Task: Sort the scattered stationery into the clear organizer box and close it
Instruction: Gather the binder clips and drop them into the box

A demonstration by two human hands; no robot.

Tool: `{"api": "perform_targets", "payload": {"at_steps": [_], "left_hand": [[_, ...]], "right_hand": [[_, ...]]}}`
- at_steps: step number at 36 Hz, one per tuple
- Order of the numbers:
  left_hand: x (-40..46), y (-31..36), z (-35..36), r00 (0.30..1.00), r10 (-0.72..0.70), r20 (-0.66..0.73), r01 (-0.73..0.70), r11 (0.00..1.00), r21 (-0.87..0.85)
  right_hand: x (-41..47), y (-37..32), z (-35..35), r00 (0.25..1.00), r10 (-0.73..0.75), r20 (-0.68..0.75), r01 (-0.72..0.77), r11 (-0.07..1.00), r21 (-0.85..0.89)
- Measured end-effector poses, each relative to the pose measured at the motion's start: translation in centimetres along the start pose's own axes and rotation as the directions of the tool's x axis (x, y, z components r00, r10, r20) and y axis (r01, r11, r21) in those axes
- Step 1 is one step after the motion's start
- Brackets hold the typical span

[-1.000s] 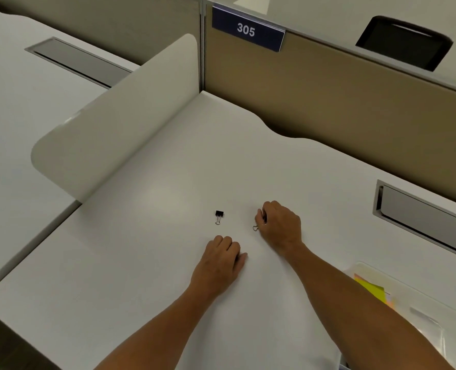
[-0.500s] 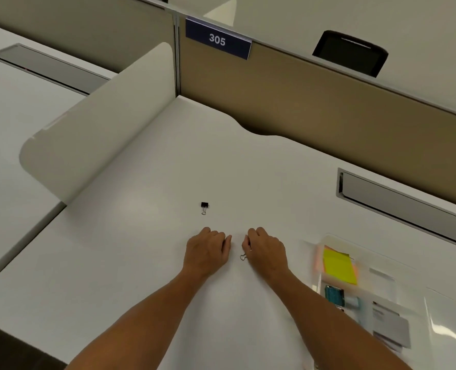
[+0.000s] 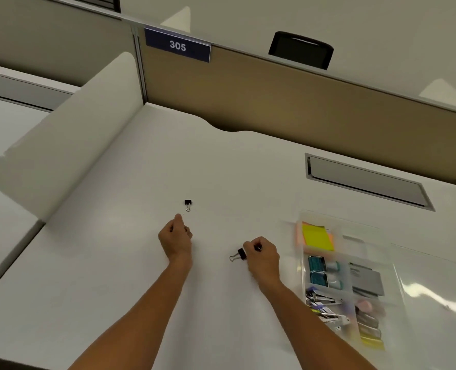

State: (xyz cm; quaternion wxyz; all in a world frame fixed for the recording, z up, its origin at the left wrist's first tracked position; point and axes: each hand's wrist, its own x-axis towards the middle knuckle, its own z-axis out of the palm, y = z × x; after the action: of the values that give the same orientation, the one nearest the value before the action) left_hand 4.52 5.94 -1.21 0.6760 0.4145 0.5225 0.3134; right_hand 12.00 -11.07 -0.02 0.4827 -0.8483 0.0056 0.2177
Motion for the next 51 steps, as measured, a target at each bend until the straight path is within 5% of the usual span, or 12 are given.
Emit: {"api": "perform_targets", "payload": {"at_steps": [3, 7, 13, 20, 42, 51], "left_hand": [[-0.2, 0.9, -0.3, 0.957, -0.273, 0.101, 0.291, 0.908, -0.301], [-0.8, 1.4, -1.1, 0.865, -0.391, 0.315, 0.502, 0.697, -0.513], [-3.1, 1.4, -1.5, 0.824, -0.360, 0.438, 0.567, 0.506, -0.649], [-6.7, 0.5, -0.9, 0.814, -0.310, 0.492, 0.578, 0.336, -0.744], [-17.0, -0.1, 5.1, 0.793, -0.313, 0.522, 0.607, 0.335, -0.721], [-18.6, -0.9, 9.3, 0.819, -0.387, 0.424, 0.572, 0.486, -0.661]], "right_hand": [[-1.2, -0.3, -0.3, 0.977, 0.190, 0.097, -0.211, 0.920, 0.331], [-3.0, -1.0, -1.0, 0.897, 0.356, 0.261, -0.439, 0.658, 0.612], [-5.1, -0.8, -2.5, 0.857, 0.324, 0.400, -0.511, 0.443, 0.736], [-6.1, -0.5, -4.2, 0.855, 0.232, 0.464, -0.517, 0.320, 0.794], [-6.3, -1.5, -9.4, 0.834, 0.246, 0.493, -0.540, 0.184, 0.821], [-4.7, -0.7, -13.4, 0.836, 0.228, 0.499, -0.535, 0.134, 0.834]]}}
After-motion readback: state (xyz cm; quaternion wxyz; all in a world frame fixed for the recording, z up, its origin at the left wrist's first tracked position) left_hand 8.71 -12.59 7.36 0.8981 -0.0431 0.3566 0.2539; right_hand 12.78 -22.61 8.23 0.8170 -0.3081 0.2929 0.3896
